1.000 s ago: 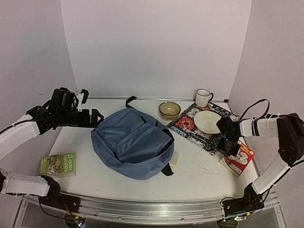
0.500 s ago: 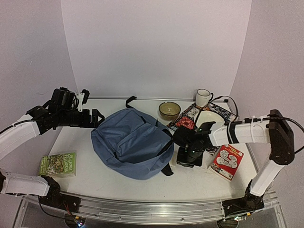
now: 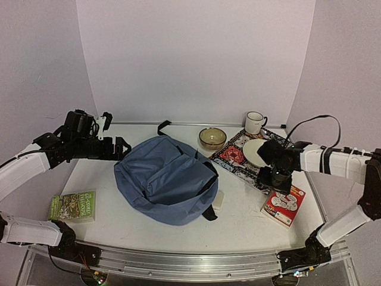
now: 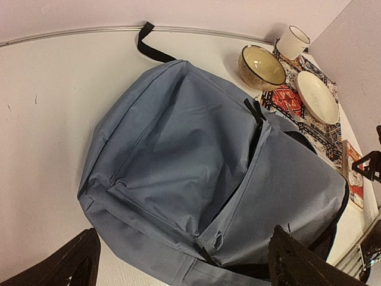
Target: Pack the student bag
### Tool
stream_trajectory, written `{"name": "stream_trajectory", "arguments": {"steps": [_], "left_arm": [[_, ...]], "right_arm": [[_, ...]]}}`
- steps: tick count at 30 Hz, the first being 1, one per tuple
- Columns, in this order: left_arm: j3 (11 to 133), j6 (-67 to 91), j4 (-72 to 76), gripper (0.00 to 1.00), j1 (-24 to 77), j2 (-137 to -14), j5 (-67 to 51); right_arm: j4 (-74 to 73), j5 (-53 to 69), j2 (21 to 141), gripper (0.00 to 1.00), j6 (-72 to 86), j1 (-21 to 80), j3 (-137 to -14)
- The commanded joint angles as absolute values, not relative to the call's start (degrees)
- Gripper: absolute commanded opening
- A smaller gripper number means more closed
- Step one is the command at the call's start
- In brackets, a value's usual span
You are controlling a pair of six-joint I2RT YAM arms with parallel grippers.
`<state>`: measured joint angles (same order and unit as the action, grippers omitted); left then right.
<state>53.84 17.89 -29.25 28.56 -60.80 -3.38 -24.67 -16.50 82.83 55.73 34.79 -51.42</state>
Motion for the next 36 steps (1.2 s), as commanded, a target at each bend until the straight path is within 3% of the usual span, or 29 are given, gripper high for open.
{"name": "stream_trajectory", "arguments": {"steps": [1,9,15,19,26,36], "left_arm": [[53.8,17.6,-26.6,0.99,28.6,-60.4,-4.0],[53.5,17.7,-26.5,0.99,28.6,-60.2,-3.6],[53.6,17.7,-26.5,0.99,28.6,-60.4,-4.2],[53.7,17.8,-26.2,1.0,28.6,-60.6,-5.1],[54.9,19.6,-25.6,0.99,28.7,-61.7,-10.4],[55.5,24.3,-24.2,0.99,33.0,-64.3,-14.2]], "right_arm": [[-24.7,-17.7,77.3,0.84,45.6,23.5,-45.6],[-15.0,-6.0,74.9,0.91,36.9,4.7,-37.8],[-12.2,-0.6,77.8,0.94,37.8,1.9,-34.2],[-11.0,5.4,79.9,0.9,39.2,2.5,-31.1],[-9.7,7.1,80.8,0.87,49.0,17.7,-29.6],[-7.6,6.3,90.2,0.85,63.4,42.8,-40.3]]}}
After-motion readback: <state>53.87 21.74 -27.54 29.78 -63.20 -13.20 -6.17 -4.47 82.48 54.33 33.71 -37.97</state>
